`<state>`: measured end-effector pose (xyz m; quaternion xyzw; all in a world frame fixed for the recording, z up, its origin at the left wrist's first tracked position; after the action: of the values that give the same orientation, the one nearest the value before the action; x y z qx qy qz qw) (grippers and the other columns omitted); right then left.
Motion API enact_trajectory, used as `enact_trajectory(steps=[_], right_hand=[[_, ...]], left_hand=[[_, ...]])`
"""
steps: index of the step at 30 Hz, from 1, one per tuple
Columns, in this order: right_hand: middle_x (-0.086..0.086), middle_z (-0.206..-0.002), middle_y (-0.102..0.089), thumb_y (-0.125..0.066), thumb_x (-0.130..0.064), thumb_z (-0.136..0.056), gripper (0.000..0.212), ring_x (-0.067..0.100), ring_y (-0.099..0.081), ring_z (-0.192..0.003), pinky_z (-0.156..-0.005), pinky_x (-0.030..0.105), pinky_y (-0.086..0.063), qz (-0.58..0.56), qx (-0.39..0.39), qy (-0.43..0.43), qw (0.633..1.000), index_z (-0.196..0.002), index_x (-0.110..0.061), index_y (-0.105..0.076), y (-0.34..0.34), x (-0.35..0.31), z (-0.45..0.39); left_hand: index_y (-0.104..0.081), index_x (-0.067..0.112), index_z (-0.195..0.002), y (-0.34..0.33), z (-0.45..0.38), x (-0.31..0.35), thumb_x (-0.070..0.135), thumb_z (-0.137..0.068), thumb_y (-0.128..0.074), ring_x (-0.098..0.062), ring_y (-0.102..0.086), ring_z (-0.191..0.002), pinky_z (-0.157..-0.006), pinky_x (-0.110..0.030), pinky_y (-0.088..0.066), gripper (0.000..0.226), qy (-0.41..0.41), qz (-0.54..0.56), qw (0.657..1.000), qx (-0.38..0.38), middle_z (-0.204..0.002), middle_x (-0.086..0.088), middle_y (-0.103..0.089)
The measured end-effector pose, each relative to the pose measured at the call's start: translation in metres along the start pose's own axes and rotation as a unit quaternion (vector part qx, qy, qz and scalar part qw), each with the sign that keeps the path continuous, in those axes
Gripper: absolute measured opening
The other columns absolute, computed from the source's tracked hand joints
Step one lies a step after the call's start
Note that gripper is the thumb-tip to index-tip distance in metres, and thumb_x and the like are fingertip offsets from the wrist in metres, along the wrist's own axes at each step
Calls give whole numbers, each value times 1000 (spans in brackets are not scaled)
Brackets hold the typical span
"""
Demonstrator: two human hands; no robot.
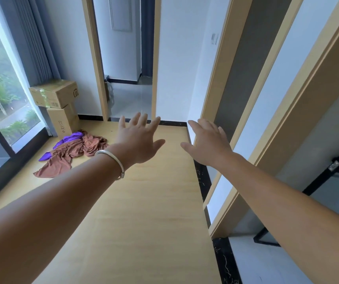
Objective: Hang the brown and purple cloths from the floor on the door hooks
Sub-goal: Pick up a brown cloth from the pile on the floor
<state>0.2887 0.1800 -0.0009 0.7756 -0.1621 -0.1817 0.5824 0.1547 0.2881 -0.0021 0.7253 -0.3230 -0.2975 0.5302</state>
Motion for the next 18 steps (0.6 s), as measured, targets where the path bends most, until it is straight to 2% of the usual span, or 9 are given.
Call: enact_trajectory(steps=[7, 18], right_hand=[[3, -155, -27, -46, -58, -91, 69, 22, -19, -144, -115, 50, -17, -7, -4, 3, 1000, -149, -27, -25, -17, 27, -69], [5, -155, -26, -46, -58, -91, 68, 22, -16, -145, -116, 49, -14, -17, 7, 28, 999, -148, -26, -27, -53, 113, -210]], left_hand=[[-7, 30, -152, -32, -76, 3, 65, -93, -28, -28, -5, -149, -116, -58, -7, 72, -9, 2, 1000, -13, -160, -7, -15], [-6, 30, -153, -81, -226, 25, 62, -95, -28, -27, -5, -149, -116, -56, -7, 70, 17, -17, 999, -34, -160, -6, -15]])
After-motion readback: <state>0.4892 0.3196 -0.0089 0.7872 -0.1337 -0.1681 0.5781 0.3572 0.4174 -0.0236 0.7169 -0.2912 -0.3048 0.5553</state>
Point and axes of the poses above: each hand's wrist, its own z-axis away from the middle knuckle, its own y-axis out of the back of the hand, x = y × z, the point moved 9 cm from there along -z, towards the middle knuckle
